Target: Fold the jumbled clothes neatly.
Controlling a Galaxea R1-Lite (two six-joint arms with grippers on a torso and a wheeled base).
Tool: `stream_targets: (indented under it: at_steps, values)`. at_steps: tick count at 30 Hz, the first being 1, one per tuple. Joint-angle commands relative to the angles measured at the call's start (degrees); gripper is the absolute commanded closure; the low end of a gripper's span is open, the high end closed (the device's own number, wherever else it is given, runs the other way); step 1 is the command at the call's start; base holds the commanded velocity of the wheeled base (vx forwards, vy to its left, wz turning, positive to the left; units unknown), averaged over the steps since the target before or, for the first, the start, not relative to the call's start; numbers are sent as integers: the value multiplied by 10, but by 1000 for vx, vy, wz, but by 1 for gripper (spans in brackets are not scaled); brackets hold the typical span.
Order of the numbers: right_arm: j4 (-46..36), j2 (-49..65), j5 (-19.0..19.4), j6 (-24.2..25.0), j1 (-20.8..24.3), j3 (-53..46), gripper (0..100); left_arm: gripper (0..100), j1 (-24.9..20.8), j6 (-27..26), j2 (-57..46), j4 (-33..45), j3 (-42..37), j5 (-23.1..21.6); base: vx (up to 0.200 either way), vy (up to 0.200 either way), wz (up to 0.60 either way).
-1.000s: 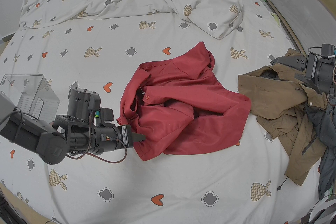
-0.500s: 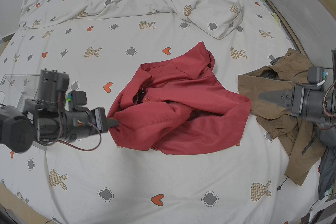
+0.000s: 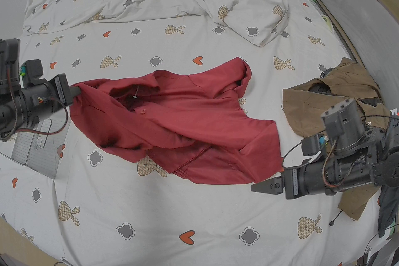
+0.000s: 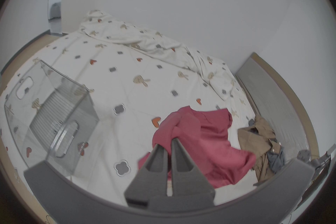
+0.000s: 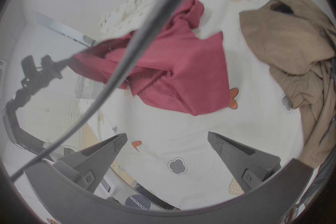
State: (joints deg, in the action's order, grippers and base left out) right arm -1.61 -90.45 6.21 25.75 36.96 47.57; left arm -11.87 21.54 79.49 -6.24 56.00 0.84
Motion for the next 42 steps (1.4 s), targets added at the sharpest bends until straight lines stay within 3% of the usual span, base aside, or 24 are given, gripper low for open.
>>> stream_targets:
  at_steps: [1, 8, 20, 22, 26, 28, 35, 42]
  values:
    - [8, -93, 0, 0, 12, 11, 0, 100, 18, 0, -41, 8, 20, 18, 0, 0, 0]
    - [86, -161, -1, 1, 16, 17, 0, 100, 18, -1, -50, 20, 17, 18, 0, 0, 0]
    - [93, -163, -6, 0, 17, 40, 0, 100, 16, -4, -48, 20, 12, 17, 0, 0, 0]
    - [93, -163, -23, -2, 14, 41, 0, 100, 15, -4, -50, 20, 11, 17, 0, 0, 0]
    - [93, -169, -104, -4, 15, 40, 0, 100, 15, -4, -49, 19, 11, 16, 0, 0, 0]
    - [103, -185, -126, -4, 18, 43, 0, 100, 15, -4, -49, 19, 11, 16, 0, 0, 0]
    - [249, -265, -128, 1, 7, 119, 0, 100, 15, -4, -49, 19, 10, 16, 0, 0, 0]
    - [229, -272, -132, 12, -36, 241, 0, 100, 15, -5, -49, 18, 7, 16, 0, 0, 0]
